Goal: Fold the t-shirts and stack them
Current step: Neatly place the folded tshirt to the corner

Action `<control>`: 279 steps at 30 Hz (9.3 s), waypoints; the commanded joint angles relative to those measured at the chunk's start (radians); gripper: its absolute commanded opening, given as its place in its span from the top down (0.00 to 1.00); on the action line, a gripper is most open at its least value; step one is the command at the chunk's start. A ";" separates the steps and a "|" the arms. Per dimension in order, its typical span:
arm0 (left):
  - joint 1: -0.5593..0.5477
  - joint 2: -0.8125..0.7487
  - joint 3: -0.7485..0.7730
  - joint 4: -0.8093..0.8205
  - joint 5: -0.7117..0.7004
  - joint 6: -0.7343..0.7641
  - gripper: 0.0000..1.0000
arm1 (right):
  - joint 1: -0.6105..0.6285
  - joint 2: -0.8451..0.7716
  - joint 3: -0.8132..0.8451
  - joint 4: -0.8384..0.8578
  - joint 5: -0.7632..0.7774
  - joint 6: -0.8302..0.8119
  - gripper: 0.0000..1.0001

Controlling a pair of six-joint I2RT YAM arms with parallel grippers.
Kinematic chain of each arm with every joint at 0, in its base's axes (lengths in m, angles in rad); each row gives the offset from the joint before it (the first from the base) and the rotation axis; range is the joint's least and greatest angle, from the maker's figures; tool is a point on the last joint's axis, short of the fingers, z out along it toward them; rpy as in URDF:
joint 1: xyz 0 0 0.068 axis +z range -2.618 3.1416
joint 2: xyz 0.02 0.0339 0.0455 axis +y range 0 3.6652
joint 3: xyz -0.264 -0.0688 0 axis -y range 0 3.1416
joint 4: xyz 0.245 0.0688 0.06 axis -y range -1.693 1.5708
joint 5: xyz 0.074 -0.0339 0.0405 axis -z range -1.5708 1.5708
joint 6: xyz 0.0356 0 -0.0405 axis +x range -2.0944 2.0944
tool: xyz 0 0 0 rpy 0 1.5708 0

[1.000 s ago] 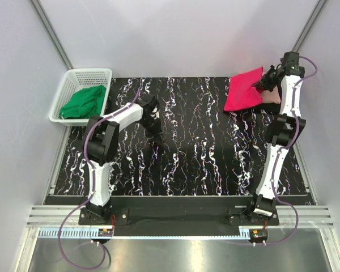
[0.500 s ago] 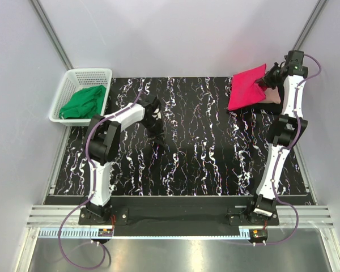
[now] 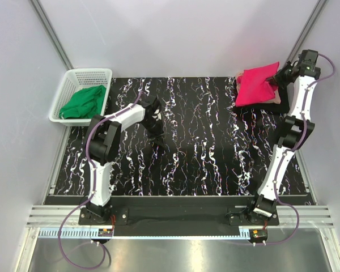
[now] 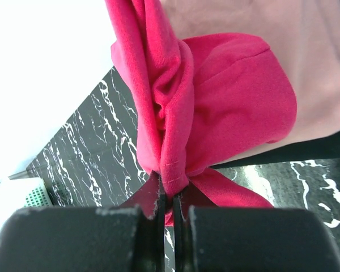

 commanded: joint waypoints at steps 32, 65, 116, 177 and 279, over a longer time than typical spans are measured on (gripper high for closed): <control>-0.011 -0.039 -0.039 0.030 0.029 -0.005 0.98 | -0.077 -0.068 0.009 0.054 -0.013 0.026 1.00; -0.011 -0.043 -0.058 0.029 0.036 0.011 0.98 | -0.112 -0.095 -0.029 0.062 -0.048 0.044 1.00; -0.011 0.125 0.451 -0.031 0.156 0.109 0.76 | 0.026 -0.388 -0.228 -0.190 -0.110 0.006 0.73; -0.167 -0.068 -0.028 0.427 0.457 -0.075 0.71 | -0.025 0.006 -0.069 0.192 0.030 0.398 0.63; -0.164 -0.316 -0.048 -0.022 -0.204 0.035 0.68 | 0.290 -1.081 -1.017 -0.161 0.657 -0.125 0.93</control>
